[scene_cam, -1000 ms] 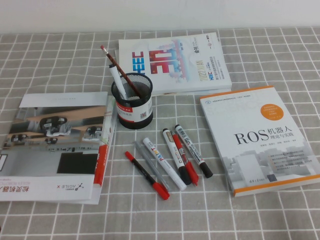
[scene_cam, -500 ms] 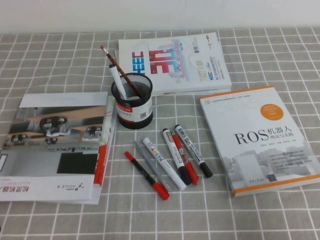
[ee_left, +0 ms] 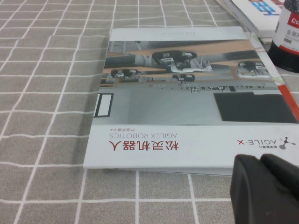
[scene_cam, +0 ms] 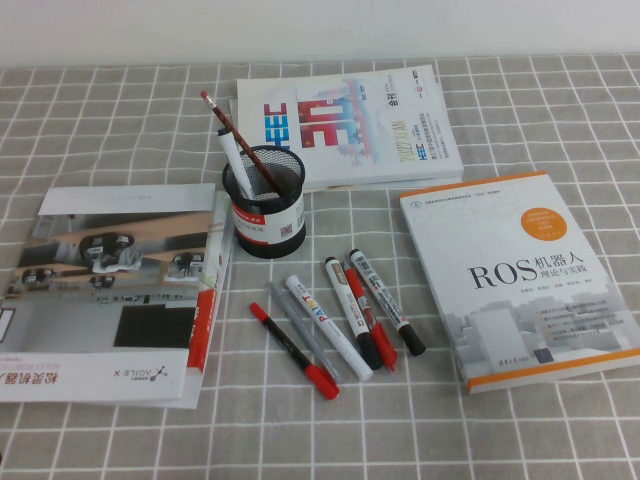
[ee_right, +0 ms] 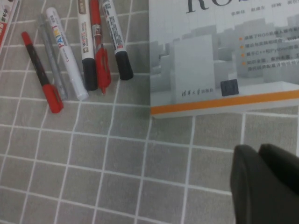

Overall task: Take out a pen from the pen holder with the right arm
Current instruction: 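Take a marker out of the pen holder and lay it on the table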

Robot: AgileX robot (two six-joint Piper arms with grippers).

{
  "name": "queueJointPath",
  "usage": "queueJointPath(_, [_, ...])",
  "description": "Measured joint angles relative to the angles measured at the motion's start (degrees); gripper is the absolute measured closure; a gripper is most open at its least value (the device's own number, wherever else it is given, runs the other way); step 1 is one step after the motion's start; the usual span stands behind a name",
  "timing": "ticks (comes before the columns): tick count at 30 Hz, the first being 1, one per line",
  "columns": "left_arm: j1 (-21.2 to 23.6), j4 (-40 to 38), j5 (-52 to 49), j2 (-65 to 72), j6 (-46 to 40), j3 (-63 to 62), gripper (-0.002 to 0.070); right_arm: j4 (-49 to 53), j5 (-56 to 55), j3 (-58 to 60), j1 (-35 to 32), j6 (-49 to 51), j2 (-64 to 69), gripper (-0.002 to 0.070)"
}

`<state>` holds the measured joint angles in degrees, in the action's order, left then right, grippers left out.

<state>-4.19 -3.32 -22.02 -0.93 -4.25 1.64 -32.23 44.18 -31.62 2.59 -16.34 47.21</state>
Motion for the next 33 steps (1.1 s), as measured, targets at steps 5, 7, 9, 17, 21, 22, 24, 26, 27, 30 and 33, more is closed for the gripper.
queueJointPath(5, [0.0, 0.0, 0.0, 0.0, 0.0, 0.0, 0.0678, 0.24, -2.57, -5.41, 5.77, -1.01, 8.24, 0.0689])
queueJointPath(7, [0.0, 0.0, 0.0, 0.0, 0.0, 0.0, 0.0678, 0.66, -4.16, -7.44, 9.46, -1.01, 11.48, 0.0689])
queueJointPath(9, [0.0, 0.0, 0.0, 0.0, 0.0, 0.0, 0.0678, 1.24, -6.0, -9.84, 13.46, -1.01, 15.16, 0.0689])
queueJointPath(17, [0.0, 0.0, 0.0, 0.0, 0.0, 0.0, 0.0678, 4.11, -10.37, -22.46, 28.81, -1.1, 31.04, 0.0689])
queueJointPath(21, [0.0, 0.0, 0.0, 0.0, 0.0, 0.0, 0.0678, 6.68, -10.48, -29.61, 34.64, -1.23, 38.13, 0.0689])
queueJointPath(22, [0.0, 0.0, 0.0, 0.0, 0.0, 0.0, 0.0678, 7.39, -10.48, -31.59, 36.01, -1.23, 39.92, 0.0689])
queueJointPath(24, [0.0, 0.0, 0.0, 0.0, 0.0, 0.0, 0.0678, 8.72, -10.48, -35.43, 38.36, -1.46, 43.18, 0.0689])
queueJointPath(26, [0.0, 0.0, 0.0, 0.0, 0.0, 0.0, 0.0678, 9.49, -10.48, -38.67, 40.17, -2.46, 45.75, 0.0689])
queueJointPath(27, [0.0, 0.0, 0.0, 0.0, 0.0, 0.0, 0.0678, 9.78, -10.33, -40.33, 40.91, -3.35, 47.01, 0.0689])
queueJointPath(30, [0.0, 0.0, 0.0, 0.0, 0.0, 0.0, 0.0678, 10.54, -10.14, -44.57, 42.43, -5.62, 50.31, 0.0688])
queueJointPath(33, [0.0, 0.0, 0.0, 0.0, 0.0, 0.0, 0.0678, 11.34, -10.24, -48.04, 42.97, -6.89, 52.55, 0.0687])
